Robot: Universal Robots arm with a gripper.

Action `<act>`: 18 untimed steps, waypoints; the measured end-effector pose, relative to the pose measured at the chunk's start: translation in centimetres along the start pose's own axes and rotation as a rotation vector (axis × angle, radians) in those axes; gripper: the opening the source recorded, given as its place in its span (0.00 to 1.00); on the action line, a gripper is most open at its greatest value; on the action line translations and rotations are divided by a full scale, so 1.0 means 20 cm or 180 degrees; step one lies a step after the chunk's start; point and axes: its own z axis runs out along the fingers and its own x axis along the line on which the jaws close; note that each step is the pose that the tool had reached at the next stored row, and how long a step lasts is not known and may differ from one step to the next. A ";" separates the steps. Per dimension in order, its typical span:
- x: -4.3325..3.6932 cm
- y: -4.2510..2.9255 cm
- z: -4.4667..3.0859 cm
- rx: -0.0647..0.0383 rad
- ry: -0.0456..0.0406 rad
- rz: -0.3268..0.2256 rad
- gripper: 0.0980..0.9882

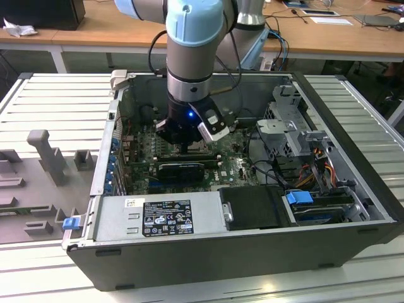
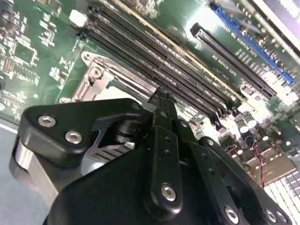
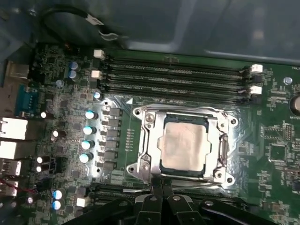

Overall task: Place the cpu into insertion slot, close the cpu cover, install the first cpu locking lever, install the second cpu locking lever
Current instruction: 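Install the second cpu locking lever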

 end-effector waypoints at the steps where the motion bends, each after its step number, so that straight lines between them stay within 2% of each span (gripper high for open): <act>1: 0.009 -0.010 0.000 -0.0030 -0.0003 -0.0001 0.01; 4: 0.031 -0.043 -0.002 -0.0090 -0.0010 -0.0002 0.01; 6: 0.054 -0.057 -0.002 -0.0173 -0.0018 -0.0007 0.01; 7: 0.071 -0.060 -0.001 -0.0232 -0.0023 -0.0011 0.01; 8: 0.084 -0.067 0.003 -0.0265 -0.0026 -0.0015 0.01; 11: 0.092 -0.093 0.018 -0.0314 -0.0030 -0.0018 0.01; 16: 0.109 -0.128 0.017 -0.0435 -0.0043 -0.0020 0.01; 18: 0.114 -0.136 0.029 -0.0468 -0.0046 -0.0021 0.01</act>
